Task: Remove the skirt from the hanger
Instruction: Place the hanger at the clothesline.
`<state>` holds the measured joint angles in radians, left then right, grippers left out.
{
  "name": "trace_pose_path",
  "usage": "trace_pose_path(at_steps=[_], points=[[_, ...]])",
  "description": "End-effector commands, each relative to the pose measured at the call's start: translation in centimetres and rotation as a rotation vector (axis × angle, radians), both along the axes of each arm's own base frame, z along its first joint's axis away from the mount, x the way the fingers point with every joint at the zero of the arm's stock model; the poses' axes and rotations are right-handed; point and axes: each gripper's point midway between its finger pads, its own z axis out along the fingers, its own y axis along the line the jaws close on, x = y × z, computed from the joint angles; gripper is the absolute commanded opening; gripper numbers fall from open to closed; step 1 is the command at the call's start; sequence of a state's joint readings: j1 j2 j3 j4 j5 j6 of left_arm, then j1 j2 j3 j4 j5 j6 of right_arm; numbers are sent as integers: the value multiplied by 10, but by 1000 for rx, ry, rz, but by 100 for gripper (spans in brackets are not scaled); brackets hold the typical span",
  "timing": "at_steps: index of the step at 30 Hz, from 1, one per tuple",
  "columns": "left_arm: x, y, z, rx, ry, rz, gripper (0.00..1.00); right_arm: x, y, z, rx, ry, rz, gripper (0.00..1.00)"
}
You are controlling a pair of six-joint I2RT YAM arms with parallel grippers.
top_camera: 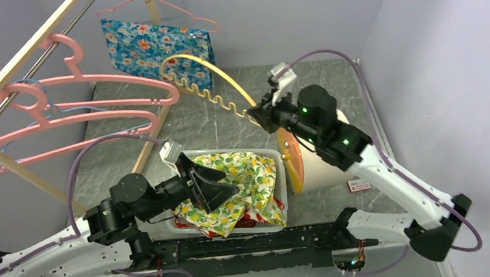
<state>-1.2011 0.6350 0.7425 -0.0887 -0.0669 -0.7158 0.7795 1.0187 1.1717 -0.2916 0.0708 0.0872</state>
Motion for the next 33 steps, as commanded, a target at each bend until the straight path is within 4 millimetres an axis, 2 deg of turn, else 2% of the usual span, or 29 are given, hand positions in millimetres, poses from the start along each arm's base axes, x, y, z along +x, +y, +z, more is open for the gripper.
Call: trace_pose_path(at_steps=[1,9,14,19,30,33], points=[[-14,3,4,-23,-1,-66,100,13,43,45,82,-133,201,0],[-14,10,2,-3,39,-49,99,26,103,82,252,-155,450,0],[-15,13,1,-18,57,-41,100,32,130,98,318,-162,546,0],[-14,14,2,-30,58,-36,100,28,157,90,309,-165,660,0],[-15,14,6,-7,61,-43,100,48,178,92,358,-186,676,0],[-13,17,10,-11,59,-25,100,54,186,85,347,-174,695,0]])
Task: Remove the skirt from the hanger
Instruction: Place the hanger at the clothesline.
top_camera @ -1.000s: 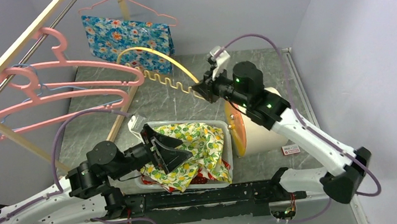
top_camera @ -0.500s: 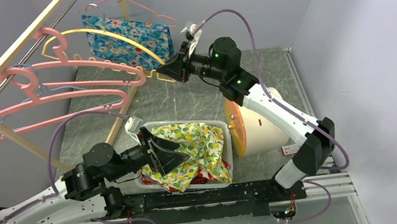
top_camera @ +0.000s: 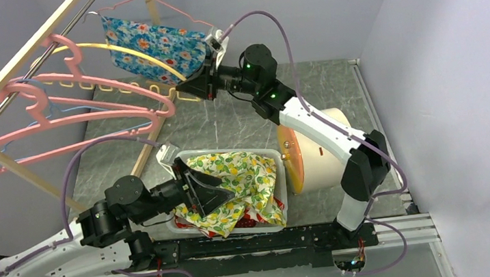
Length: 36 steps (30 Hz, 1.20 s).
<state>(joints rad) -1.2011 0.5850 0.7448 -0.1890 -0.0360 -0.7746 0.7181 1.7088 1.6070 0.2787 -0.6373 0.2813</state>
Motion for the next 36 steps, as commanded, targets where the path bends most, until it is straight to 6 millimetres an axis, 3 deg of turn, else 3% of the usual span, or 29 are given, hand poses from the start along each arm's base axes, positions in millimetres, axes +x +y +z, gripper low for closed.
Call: trace_pose_path(at_steps=[1,23,29,34,36], points=[[0,7,20,-35,-17,11,100,-1,7,37,83,-92,37,0],[2,7,26,-24,-26,24,100,7,43,21,88,-50,106,0],[1,5,29,-29,-34,11,100,6,47,8,69,0,106,0],[2,8,31,-35,-24,26,100,4,42,5,63,40,84,10],[4,9,32,-38,-24,35,100,7,39,3,43,56,58,19]])
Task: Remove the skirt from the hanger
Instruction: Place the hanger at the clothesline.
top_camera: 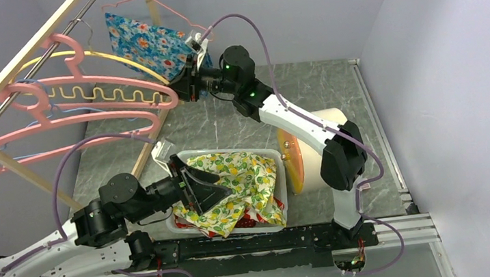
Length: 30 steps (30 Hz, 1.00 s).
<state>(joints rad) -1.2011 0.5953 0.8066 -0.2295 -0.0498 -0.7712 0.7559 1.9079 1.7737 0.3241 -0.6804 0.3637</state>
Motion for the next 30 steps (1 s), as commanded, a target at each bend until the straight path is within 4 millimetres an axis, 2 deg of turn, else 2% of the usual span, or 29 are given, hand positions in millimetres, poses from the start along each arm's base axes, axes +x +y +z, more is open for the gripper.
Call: trace_pose_path(at_steps=[1,4,8,10,11,12,15,19,24,25,30], points=[[4,4,16,-30,-16,27,100,-1,-10,16,-1,9,-52,26],[6,0,18,-27,-16,30,100,6,-17,9,-56,45,-111,48],[7,-12,15,-33,-13,9,99,19,-29,-3,-125,103,-168,70],[8,-18,14,-38,-19,4,99,23,-41,-8,-158,136,-208,90],[9,-19,15,-38,-20,8,99,23,-48,-10,-172,150,-233,97],[11,-22,15,-33,-22,12,99,23,-56,-11,-184,158,-258,99],[13,-29,23,-10,-43,2,100,13,-83,-11,-218,172,-330,100],[17,-38,34,35,-72,-4,99,-6,-127,0,-236,146,-445,100],[19,-47,55,52,-121,-18,98,-33,-188,20,-257,98,-610,100],[21,-48,57,57,-130,-17,98,-41,-204,28,-245,72,-647,100],[32,-53,74,89,-188,19,98,-57,-270,34,-246,52,-875,100]])
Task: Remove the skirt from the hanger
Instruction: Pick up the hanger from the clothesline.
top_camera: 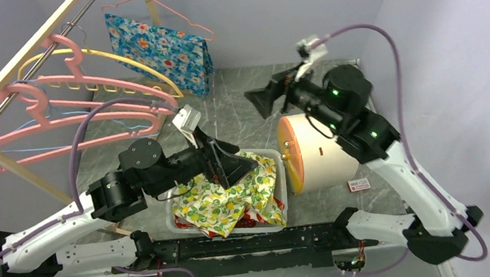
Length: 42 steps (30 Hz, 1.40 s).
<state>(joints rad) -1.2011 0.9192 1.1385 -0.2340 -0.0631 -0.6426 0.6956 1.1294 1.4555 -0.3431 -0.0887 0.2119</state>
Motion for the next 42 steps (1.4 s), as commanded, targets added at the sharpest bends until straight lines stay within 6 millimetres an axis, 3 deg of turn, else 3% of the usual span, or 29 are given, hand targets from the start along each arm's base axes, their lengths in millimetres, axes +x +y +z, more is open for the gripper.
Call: trace_pose_path(at_steps=[1,8,10,15,23,28,34,36,42], points=[[8,-2,17,49,-84,16,98,-2,-61,-18,-69,6,-248,100],[41,-7,57,93,-222,149,97,-25,-99,-8,8,-47,-338,100],[66,-13,68,176,-325,235,100,-28,-114,0,17,-83,-387,100],[107,-14,94,252,-452,364,99,-37,-120,10,35,-88,-382,100],[199,17,123,291,-539,671,99,-44,-129,4,48,-93,-397,100],[263,39,121,319,-480,863,99,-43,-126,0,36,-85,-388,100],[340,57,103,267,-392,965,87,-47,-124,1,61,-80,-371,100],[364,56,92,283,-369,989,78,-49,-125,5,73,-84,-368,100],[401,71,76,261,-361,1134,72,-54,-124,10,96,-88,-347,100]])
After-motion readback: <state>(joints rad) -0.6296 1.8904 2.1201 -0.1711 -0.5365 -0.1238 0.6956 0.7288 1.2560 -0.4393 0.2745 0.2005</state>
